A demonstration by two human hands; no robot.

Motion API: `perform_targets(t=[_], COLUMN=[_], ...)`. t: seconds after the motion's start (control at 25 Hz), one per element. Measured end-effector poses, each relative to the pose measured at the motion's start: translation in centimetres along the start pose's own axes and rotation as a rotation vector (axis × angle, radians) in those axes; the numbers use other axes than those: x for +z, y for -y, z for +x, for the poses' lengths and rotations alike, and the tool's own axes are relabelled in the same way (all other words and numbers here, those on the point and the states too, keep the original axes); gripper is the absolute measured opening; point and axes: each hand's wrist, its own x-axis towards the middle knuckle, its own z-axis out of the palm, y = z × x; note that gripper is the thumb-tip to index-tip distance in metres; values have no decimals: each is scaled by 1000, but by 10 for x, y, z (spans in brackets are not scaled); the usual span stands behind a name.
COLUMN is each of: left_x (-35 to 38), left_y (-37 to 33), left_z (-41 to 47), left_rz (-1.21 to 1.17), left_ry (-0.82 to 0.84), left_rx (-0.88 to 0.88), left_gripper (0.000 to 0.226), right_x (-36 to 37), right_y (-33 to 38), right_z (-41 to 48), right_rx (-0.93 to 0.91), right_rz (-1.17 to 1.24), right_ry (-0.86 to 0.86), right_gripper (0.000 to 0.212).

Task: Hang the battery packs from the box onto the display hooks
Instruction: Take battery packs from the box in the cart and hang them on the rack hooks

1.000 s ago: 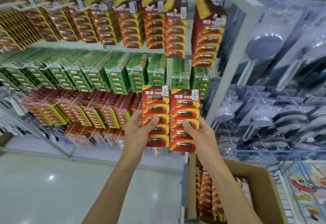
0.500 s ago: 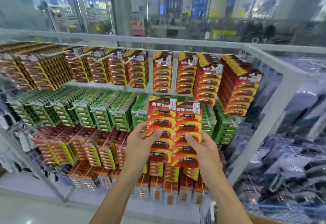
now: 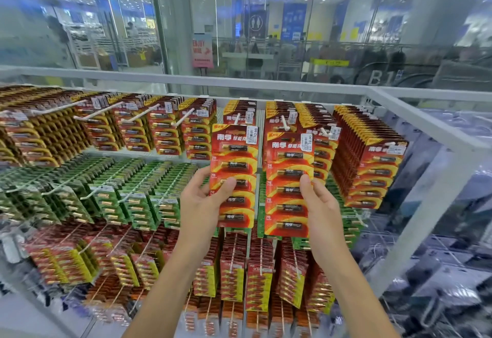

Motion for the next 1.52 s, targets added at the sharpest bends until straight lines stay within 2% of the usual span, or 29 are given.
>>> perform_targets(t=[0.16,0.2,0.32,0.48,0.6,0.72,0.76,0.84,0.88,0.96,1.04,1.16,1.36,1.52], left_x=[-5,-6,-10,-11,-9,-6,-5,-4,-4,-1,2,4,0,-3], left_y=[2,4,8,16,20,25,27,29,31,30,29,34,46,57], left_z=[26,31,45,59,68,73,75,78,79,81,83,87,100,111], left_rz=[3,2,-1,-20,-38,-63,-65,-61,-54,-47,-49,-41,-18,-6], left_ry=[17,24,42,57,55,61,61,59,61,70,69,69,59,65], left_rx=[15,10,-11,-42,-60,-77,-81,-81,-77,-71,-60,-55,-29,-17], left_gripper=[32,31,30,40,44,42,42,40,39,35,28,37,88,92], right_x=[8,11,22,27,28,23,22,20,18,16,13,11,10,4], right_y=[5,3,0,-2,-5,-7,-10,-15,-19,-17,-16,-16,-12,-13], right_z=[20,25,34,43,48,48,46,43,43,42,43,47,50,51], right_rx=[-8,-4,-5,-5,-14,-26,-24,-20,-26,-38,-44,-58,-52,-33], right_rz=[2,7,13,27,32,28,34,12,5,-8,-29,-59,-58,-37], right_ry=[-38,-52,-76,-96,-123,-139,-144,-155,-151,-134,-110,-110,-131,-125], right_gripper=[30,37,78,59,75,54,57,76,76,45,31,32,22,26])
